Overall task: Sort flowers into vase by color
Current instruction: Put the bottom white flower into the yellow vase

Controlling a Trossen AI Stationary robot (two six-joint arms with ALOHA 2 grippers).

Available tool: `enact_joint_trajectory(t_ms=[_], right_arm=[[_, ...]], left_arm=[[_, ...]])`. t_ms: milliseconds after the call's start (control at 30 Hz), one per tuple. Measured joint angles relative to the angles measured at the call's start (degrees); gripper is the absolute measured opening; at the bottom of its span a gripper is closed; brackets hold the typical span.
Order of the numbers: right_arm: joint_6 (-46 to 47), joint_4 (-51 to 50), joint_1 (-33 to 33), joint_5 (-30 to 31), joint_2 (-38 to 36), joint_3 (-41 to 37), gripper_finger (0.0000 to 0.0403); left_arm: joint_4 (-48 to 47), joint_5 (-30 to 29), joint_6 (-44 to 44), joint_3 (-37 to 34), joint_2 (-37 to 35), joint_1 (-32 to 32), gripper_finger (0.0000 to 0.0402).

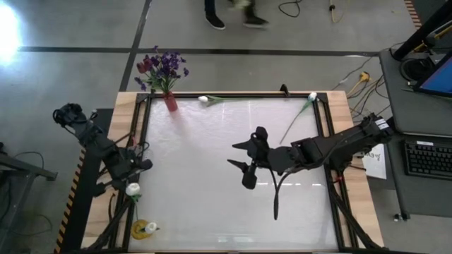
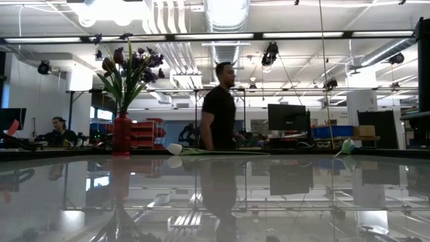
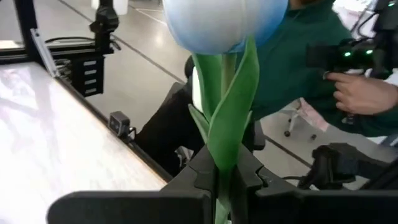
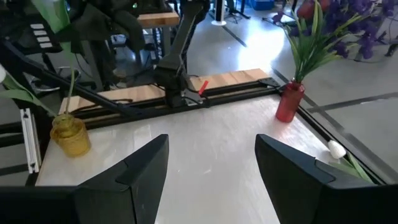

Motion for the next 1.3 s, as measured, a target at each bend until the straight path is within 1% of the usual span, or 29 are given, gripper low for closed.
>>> enact_joint_trajectory(t_ms=[100,167,267,533,667,833,933,1033,1067,1133,1233,1300], right_arm=[[-0.1,-0.1,0.0,-0.1,0.0,0.0,0.0231],[-1.0,-0.1,0.0,-0.2,0.0,0.0,0.0231],[-2.3,-0.1,0.0,-0.6,0.0,0.0,0.0231],[-5.9,-0.1,0.0,-0.7,0.0,0.0,0.0231],[-6.6,0.0,-0.1,-0.7,0.0,0.0,0.0231],[-7.0,0.5,-0.2,-0.9,0.0,-0.1,0.0231],[-6.5,-0.3,-0.8,-4.6,0.0,-0.1,0.0231],[-3.7,-2.5,-1.4,-7.7,-0.3,-0.2,0.0231],[-3.0,-3.2,-1.5,-8.1,-0.4,-0.2,0.0231],[-1.7,-5.9,-1.7,-8.2,-0.6,-0.2,0.0231],[0.4,-10.4,-2.0,-8.2,-0.6,-0.2,0.0231],[1.6,-12.2,-2.1,-8.2,-0.6,-0.2,0.0232]], left_arm=[[0.5,-4.2,-0.1,-0.3,1.0,-2.4,0.0],[2.8,-7.2,-0.2,-1.0,1.9,-4.4,0.0],[6.6,-8.3,-1.4,-2.3,3.7,-7.3,0.0],[7.9,-16.2,-14.7,-2.6,8.1,-14.5,0.0],[7.9,-19.7,-22.9,-2.2,10.5,-15.5,0.0013],[8.0,-21.0,-30.8,-1.3,13.2,-15.5,0.0046],[7.9,-20.8,-34.6,-1.2,14.8,-15.6,0.0073],[7.7,-16.7,-36.8,-1.4,16.1,-16.4,0.0095],[7.9,-15.3,-37.2,-1.4,16.4,-16.7,0.0101],[7.9,-14.4,-38.6,-1.3,16.8,-17.4,0.0111],[9.4,-15.1,-40.1,-1.0,16.8,-17.9,0.0117],[9.7,-18.1,-42.2,-1.0,16.4,-17.9,0.012]])
